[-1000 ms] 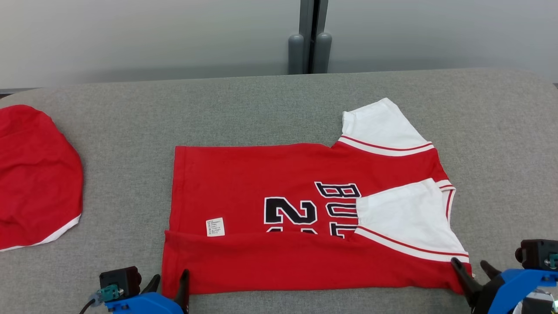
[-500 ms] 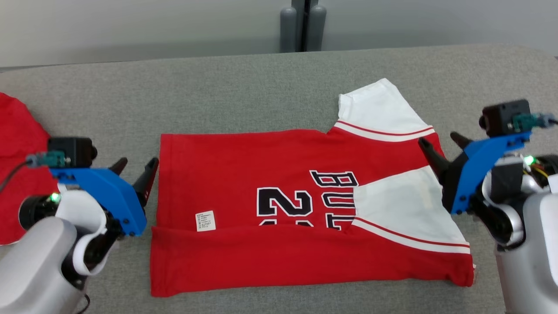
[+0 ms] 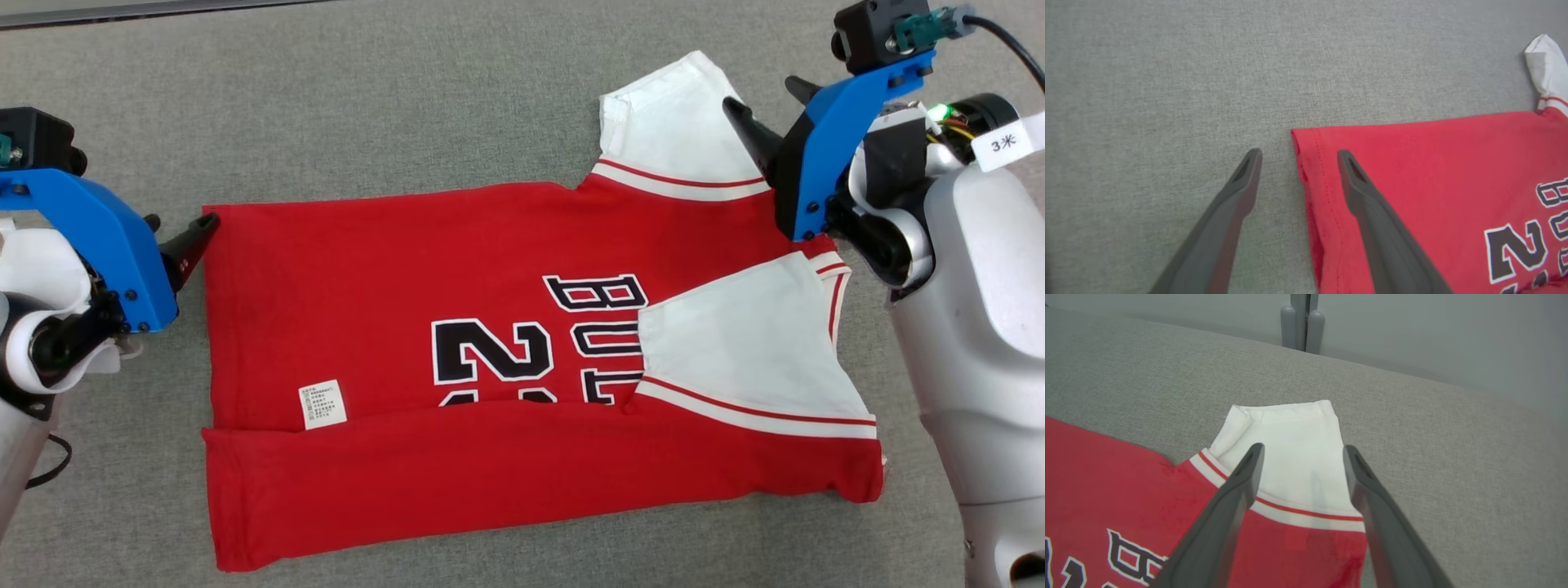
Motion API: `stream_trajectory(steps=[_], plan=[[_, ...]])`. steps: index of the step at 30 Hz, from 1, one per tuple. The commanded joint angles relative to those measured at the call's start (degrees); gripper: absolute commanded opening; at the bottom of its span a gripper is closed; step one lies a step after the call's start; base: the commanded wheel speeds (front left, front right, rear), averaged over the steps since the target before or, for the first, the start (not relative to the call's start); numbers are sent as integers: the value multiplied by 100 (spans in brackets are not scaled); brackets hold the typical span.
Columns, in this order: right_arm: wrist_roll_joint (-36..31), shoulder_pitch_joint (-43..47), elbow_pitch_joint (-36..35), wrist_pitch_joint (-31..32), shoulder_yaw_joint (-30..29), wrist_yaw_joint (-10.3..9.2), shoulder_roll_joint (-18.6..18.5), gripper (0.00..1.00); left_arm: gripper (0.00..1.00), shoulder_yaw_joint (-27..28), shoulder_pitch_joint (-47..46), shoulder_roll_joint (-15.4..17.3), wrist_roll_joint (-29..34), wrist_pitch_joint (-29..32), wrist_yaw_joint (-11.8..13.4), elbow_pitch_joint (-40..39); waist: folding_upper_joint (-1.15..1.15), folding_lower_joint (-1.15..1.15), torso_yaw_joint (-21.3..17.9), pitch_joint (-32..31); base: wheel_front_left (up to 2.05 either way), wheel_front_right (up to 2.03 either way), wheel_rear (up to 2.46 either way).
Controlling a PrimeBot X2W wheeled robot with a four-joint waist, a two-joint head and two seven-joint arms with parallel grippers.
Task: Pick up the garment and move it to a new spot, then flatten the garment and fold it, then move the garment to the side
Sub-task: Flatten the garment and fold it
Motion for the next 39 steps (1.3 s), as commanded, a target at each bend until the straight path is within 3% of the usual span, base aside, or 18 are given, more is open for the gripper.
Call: stream_trajectory(steps=[1, 12, 18, 19, 20, 21, 26, 39], plan=[[49, -164, 110, -75, 38, 1, -52, 100, 100, -49, -119, 40, 22, 106, -19, -9, -3, -2, -6, 57, 0, 0, 0], [273, -713, 942, -627, 147, 1, -12, 100, 100, -142, -179, 43, 174, 102, 92, 137, -3, -2, -128, 306, 0, 0, 0], [358, -834, 1193, -803, 185, 2, -38, 100, 100, -264, -121, -144, 219, 74, 137, 307, -3, -2, -140, 416, 0, 0, 0], [378, -849, 1234, -813, 162, 1, -52, 100, 96, -318, -114, -161, 271, 79, 154, 340, -3, -2, -128, 432, 0, 0, 0], [384, -864, 1277, -842, 137, 1, -68, 100, 63, -360, -114, -169, 349, 36, 178, 368, -3, -2, -113, 451, 0, 0, 0], [393, -882, 1317, -862, 110, 1, -81, 100, 0, -374, -117, -184, 437, -53, 210, 397, -3, -2, -92, 469, 0, 0, 0], [316, -1113, 1670, -753, -185, 1, -144, 100, 0, -473, -104, -453, 640, -461, 277, 454, -3, -2, 139, 595, 0, 0, 0], [-903, -1992, 2667, -243, -953, 1, -289, 100, 0, -875, -447, -1281, 1005, -1115, -161, 540, -3, -2, 1092, 1143, 0, 0, 0]])
